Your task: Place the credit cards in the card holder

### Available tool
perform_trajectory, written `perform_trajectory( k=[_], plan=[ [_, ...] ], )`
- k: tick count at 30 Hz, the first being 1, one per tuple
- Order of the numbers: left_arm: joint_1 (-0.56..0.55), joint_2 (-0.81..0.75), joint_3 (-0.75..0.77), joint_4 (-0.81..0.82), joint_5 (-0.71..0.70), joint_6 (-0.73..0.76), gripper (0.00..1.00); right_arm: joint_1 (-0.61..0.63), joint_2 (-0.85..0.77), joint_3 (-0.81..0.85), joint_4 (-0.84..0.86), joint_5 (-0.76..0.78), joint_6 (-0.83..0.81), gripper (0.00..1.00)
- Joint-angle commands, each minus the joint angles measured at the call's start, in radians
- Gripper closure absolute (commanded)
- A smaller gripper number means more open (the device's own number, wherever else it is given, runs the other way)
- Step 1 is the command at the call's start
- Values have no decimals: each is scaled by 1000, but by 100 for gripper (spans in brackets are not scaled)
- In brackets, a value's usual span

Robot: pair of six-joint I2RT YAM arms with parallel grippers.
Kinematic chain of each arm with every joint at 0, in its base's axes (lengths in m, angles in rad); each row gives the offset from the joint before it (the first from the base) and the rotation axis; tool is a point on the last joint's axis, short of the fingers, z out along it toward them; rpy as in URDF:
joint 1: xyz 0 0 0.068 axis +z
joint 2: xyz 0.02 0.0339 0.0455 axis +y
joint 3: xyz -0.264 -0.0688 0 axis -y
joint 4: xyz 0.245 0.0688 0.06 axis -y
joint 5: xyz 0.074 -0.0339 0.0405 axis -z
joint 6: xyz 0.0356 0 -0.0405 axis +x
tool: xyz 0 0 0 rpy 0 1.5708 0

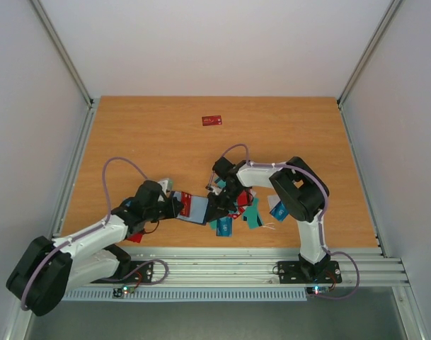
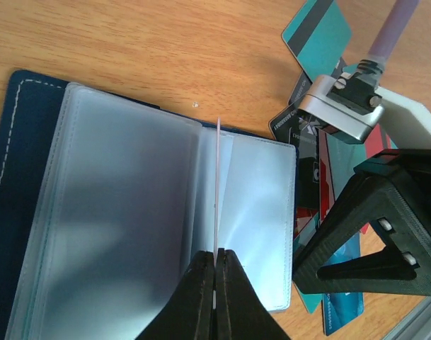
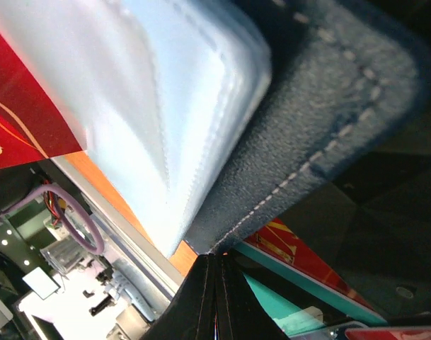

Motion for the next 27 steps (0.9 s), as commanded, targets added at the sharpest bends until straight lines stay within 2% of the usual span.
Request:
perform_trajectory(
  k=[1, 8, 16, 20, 24, 27],
  plan=[
    [9, -45, 22, -52, -17, 43, 100, 30, 83, -28, -44, 38, 51, 98],
    [10, 19, -4, 56, 5, 58, 100, 30, 91, -12, -56, 38, 51, 97],
    [28, 59, 25, 45, -13, 125, 100, 29, 90, -15, -69, 44, 49, 98],
    [31, 82, 35, 50, 49, 137, 100, 29, 92, -7, -76, 48, 49, 98],
    [32, 61, 11, 64, 83, 144, 100, 29, 100, 3, -78, 47, 53, 98],
    [32, 13, 8, 51, 37, 149, 100, 31, 102, 6, -79, 47, 54, 98]
  ],
)
